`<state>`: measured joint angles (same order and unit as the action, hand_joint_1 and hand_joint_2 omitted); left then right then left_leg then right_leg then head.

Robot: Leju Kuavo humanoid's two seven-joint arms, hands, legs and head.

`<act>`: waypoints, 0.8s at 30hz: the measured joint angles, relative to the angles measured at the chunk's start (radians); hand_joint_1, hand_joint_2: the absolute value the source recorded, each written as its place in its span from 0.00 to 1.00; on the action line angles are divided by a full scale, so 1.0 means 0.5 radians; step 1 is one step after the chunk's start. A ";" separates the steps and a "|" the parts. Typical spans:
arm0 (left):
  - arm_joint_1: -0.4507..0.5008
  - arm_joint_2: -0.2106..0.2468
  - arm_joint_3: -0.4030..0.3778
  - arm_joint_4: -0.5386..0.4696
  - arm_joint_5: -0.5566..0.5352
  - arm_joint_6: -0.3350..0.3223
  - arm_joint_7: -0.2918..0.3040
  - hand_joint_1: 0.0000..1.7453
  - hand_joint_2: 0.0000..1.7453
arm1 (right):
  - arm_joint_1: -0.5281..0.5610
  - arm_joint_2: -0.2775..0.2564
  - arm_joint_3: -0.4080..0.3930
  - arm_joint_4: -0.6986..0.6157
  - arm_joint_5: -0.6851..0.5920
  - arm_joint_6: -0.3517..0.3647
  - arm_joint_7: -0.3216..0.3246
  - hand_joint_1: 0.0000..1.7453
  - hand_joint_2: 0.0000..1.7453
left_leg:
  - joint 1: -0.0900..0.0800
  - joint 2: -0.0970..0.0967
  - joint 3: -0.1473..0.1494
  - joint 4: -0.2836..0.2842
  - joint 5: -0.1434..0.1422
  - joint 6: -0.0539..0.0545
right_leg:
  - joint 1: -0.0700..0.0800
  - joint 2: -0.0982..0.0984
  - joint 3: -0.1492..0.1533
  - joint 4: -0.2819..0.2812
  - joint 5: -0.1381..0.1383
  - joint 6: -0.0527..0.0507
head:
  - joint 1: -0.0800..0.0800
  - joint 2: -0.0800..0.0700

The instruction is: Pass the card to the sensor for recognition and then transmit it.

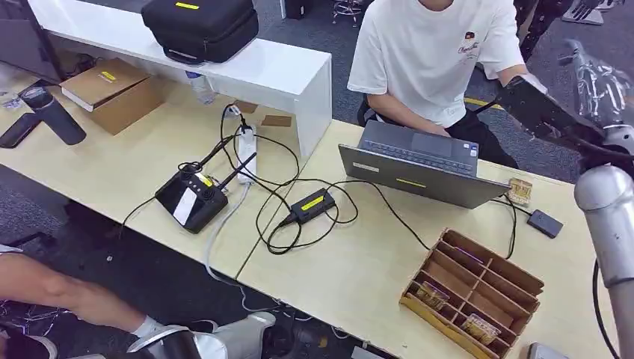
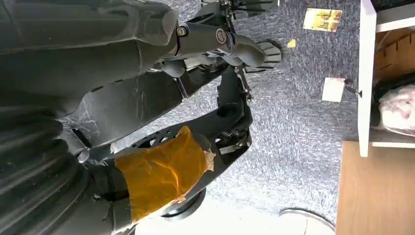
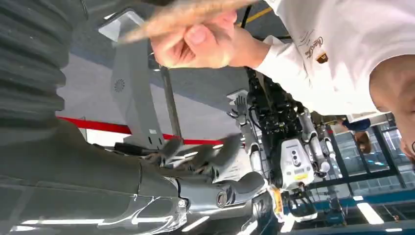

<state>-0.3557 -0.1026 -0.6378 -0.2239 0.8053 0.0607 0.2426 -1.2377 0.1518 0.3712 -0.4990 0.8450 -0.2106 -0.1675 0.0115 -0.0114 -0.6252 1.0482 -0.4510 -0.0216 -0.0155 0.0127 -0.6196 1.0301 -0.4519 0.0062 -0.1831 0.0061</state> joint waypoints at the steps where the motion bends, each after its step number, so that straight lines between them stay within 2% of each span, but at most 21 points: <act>1: 0.000 -0.001 0.001 0.000 0.000 -0.001 0.000 0.00 1.00 | 0.000 -0.001 0.002 0.000 -0.001 -0.002 0.000 0.00 1.00 | 0.000 0.000 0.000 0.000 0.000 0.000 | 0.000 0.000 0.000 0.000 0.000 0.000 | 0.000 0.000; 4: 0.000 -0.003 0.002 0.000 0.000 -0.001 0.000 0.00 1.00 | 0.002 -0.006 0.013 0.000 -0.006 -0.006 0.000 0.00 1.00 | 0.000 0.000 0.000 0.000 0.000 0.000 | 0.000 0.000 0.000 0.000 0.000 0.000 | 0.000 -0.001; 5: 0.001 -0.003 0.003 0.000 0.001 -0.002 0.000 0.00 1.00 | 0.004 -0.008 0.018 0.000 -0.008 -0.008 0.001 1.00 1.00 | 0.000 0.000 0.000 0.000 0.000 0.000 | 0.000 0.000 0.000 0.000 0.000 0.000 | 0.000 0.000; 24: 0.004 -0.010 0.030 0.000 -0.001 -0.004 0.000 0.00 1.00 | 0.029 -0.034 0.053 -0.017 -0.114 -0.006 -0.037 1.00 1.00 | 0.000 0.000 0.000 0.000 0.000 0.000 | 0.000 0.000 0.000 0.000 0.000 0.000 | 0.000 0.000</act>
<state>-0.3536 -0.1076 -0.6229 -0.2239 0.8049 0.0587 0.2426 -1.2233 0.1350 0.3975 -0.5074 0.7877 -0.2136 -0.1858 0.0115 -0.0115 -0.6253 1.0482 -0.4510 -0.0216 -0.0155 0.0127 -0.6196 1.0301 -0.4519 0.0062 -0.1831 0.0061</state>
